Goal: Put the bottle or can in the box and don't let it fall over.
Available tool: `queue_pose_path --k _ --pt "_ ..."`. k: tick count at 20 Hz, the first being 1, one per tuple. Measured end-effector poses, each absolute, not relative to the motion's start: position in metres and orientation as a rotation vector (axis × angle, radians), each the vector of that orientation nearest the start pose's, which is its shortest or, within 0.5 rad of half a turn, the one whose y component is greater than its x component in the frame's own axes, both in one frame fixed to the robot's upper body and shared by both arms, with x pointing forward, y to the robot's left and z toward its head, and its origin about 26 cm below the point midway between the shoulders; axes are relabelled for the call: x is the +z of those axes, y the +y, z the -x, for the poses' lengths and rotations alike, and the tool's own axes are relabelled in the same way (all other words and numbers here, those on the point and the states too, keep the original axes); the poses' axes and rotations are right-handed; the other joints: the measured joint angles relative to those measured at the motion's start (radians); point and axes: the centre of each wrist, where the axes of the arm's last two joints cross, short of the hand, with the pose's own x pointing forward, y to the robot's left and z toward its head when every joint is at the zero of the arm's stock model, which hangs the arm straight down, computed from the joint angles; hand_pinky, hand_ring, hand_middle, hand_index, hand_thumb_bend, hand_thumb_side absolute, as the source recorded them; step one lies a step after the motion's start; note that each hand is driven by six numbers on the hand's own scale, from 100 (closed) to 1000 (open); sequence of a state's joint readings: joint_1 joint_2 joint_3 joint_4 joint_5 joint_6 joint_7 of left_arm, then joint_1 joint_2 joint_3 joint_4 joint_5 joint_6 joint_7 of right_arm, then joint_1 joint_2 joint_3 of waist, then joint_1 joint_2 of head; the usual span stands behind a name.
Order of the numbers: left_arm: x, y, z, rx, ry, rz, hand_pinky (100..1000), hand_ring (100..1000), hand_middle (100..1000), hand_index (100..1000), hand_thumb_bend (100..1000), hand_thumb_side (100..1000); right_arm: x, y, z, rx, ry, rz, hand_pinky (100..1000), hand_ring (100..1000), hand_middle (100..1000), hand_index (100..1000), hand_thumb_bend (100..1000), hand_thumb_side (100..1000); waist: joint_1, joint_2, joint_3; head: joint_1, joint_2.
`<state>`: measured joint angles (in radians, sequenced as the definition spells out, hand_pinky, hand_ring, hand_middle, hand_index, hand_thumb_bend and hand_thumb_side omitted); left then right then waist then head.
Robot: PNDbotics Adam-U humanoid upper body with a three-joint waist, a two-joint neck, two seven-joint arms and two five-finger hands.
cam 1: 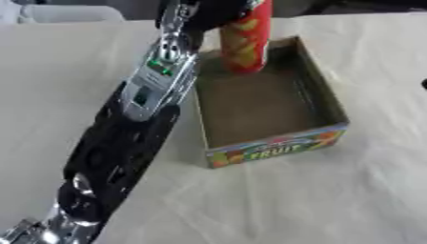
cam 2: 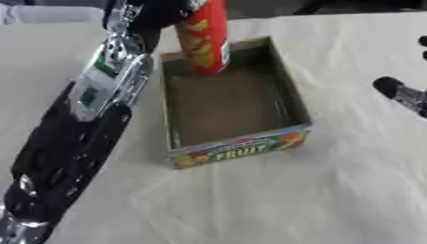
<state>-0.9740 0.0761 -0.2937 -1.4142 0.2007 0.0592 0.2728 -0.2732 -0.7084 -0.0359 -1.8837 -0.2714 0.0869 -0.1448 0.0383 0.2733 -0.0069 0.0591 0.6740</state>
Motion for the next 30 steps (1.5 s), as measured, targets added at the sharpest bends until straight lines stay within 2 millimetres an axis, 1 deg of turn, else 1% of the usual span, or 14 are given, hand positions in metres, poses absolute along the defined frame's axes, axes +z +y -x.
queue_pose_path --k 1,2,3,4,5,6,7,11,14,15,22,26,30 --pt "0.261 0.064 -0.399 -0.306 -2.189 0.3 538 475 339 478 595 100 0.222 -0.339 -0.306 0.337 -2.059 0.352 878 865 903 931 654 100 0.001 0.0 0.0 0.0 0.0" --pt "0.258 0.064 -0.4 -0.321 -2.184 0.292 552 488 352 495 611 100 0.222 -0.339 -0.306 0.335 -2.059 0.353 878 866 903 930 654 100 0.001 0.0 0.0 -0.001 0.0" --pt "0.256 0.063 -0.4 -0.342 -2.182 0.286 618 584 416 574 710 100 0.222 -0.339 -0.306 0.333 -2.059 0.355 880 866 904 930 654 100 0.002 0.0 0.0 -0.002 0.0" --pt "0.254 0.062 -0.4 -0.363 -2.184 0.28 627 598 432 591 733 100 0.222 -0.339 -0.306 0.329 -2.058 0.357 880 866 904 930 654 100 0.002 0.0 0.0 -0.005 -0.001" --pt "0.253 0.062 -0.401 -0.384 -2.186 0.272 653 631 479 651 811 135 0.222 -0.34 -0.306 0.324 -2.059 0.361 882 868 903 929 653 100 0.002 0.0 0.001 -0.007 -0.001" --pt "0.251 0.063 -0.401 -0.403 -2.185 0.266 655 633 483 657 821 142 0.223 -0.34 -0.306 0.317 -2.06 0.366 882 868 903 929 653 100 0.002 0.0 0.001 -0.009 -0.001" --pt "0.248 0.064 -0.402 -0.419 -2.185 0.263 657 645 497 678 863 166 0.223 -0.34 -0.306 0.312 -2.061 0.369 884 868 903 929 653 100 0.002 0.0 0.002 -0.01 -0.001" --pt "0.241 0.068 -0.404 -0.46 -2.181 0.223 693 693 534 707 921 215 0.223 -0.342 -0.305 0.296 -2.062 0.38 885 868 903 929 654 100 0.002 0.0 0.009 -0.018 -0.001" --pt "0.237 0.071 -0.406 -0.486 -2.17 0.189 701 716 546 712 934 229 0.223 -0.342 -0.305 0.295 -2.063 0.381 886 868 903 929 655 100 0.002 0.0 0.009 -0.022 -0.001" --pt "0.236 0.071 -0.406 -0.494 -2.168 0.182 707 728 553 713 935 226 0.223 -0.342 -0.305 0.295 -2.063 0.381 886 868 903 929 655 100 0.002 0.0 0.01 -0.024 -0.001" --pt "0.233 0.079 -0.409 -0.507 -2.154 0.141 677 711 544 696 894 201 0.222 -0.342 -0.305 0.295 -2.059 0.382 886 868 903 929 654 100 0.0 -0.004 0.018 -0.031 0.0" --pt "0.227 0.098 -0.41 -0.476 -2.14 0.109 675 714 550 697 878 185 0.22 -0.343 -0.304 0.295 -2.05 0.383 886 869 903 928 653 100 0.0 -0.013 0.033 -0.044 0.001" --pt "0.224 0.129 -0.406 -0.417 -2.14 0.049 688 727 563 707 881 173 0.217 -0.344 -0.303 0.294 -2.042 0.385 886 869 903 928 652 100 0.0 -0.019 0.046 -0.06 0.002"
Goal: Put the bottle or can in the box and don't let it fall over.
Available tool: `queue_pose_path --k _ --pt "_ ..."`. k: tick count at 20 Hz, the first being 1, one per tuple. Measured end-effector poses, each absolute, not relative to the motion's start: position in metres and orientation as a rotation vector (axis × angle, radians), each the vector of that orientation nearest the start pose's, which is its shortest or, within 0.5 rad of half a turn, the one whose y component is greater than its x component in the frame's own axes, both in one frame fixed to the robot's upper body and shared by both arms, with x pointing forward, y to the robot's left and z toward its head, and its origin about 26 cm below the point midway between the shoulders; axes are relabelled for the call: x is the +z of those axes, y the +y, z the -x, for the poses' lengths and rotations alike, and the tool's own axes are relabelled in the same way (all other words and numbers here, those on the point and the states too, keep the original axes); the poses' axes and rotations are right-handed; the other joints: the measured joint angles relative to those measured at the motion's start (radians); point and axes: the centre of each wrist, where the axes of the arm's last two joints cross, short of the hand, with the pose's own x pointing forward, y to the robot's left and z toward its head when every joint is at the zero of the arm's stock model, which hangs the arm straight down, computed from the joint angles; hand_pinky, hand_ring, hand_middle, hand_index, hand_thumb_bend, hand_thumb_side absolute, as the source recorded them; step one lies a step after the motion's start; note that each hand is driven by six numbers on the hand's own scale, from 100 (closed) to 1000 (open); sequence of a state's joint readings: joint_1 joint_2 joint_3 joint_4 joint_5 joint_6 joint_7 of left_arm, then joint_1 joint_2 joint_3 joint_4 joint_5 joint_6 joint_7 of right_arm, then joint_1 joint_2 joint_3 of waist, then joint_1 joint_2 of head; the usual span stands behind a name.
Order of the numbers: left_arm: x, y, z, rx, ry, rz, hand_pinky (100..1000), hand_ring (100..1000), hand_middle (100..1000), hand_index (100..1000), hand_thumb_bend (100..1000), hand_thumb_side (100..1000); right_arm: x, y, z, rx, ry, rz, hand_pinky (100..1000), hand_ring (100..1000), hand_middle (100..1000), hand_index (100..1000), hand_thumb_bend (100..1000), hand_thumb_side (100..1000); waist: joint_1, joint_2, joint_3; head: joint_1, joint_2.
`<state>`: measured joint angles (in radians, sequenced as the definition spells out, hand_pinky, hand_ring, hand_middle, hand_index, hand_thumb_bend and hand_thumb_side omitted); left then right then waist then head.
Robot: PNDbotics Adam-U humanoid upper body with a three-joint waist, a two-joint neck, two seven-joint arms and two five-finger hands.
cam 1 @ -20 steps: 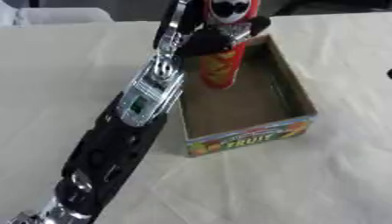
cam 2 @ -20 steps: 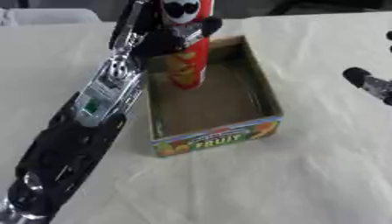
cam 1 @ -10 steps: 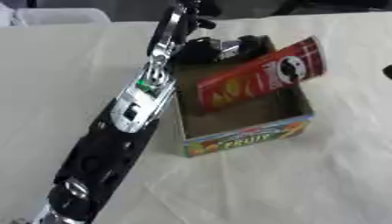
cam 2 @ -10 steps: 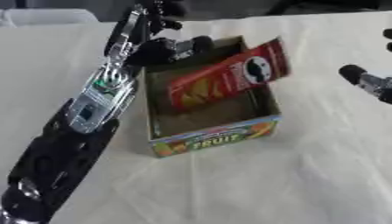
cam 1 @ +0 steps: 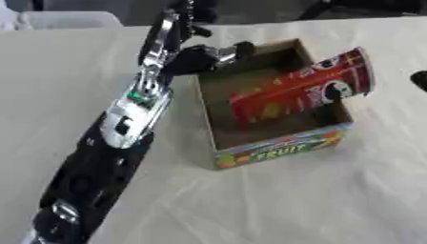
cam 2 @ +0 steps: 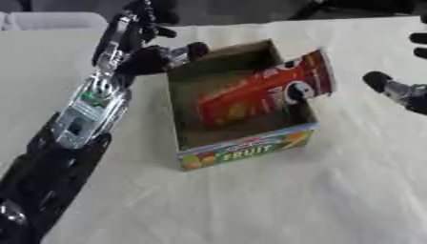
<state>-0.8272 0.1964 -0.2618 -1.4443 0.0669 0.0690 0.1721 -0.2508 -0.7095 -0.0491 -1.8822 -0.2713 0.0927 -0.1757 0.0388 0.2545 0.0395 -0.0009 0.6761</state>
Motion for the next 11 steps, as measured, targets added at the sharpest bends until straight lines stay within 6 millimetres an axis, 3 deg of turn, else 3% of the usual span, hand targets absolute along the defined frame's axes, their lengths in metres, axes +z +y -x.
queue_pose_path --k 11 --pt "0.226 0.242 -0.38 -0.189 -2.121 -0.235 660 727 590 733 854 186 0.218 -0.346 -0.303 0.308 -2.037 0.392 887 870 904 928 651 100 -0.002 -0.011 0.031 -0.032 0.01"
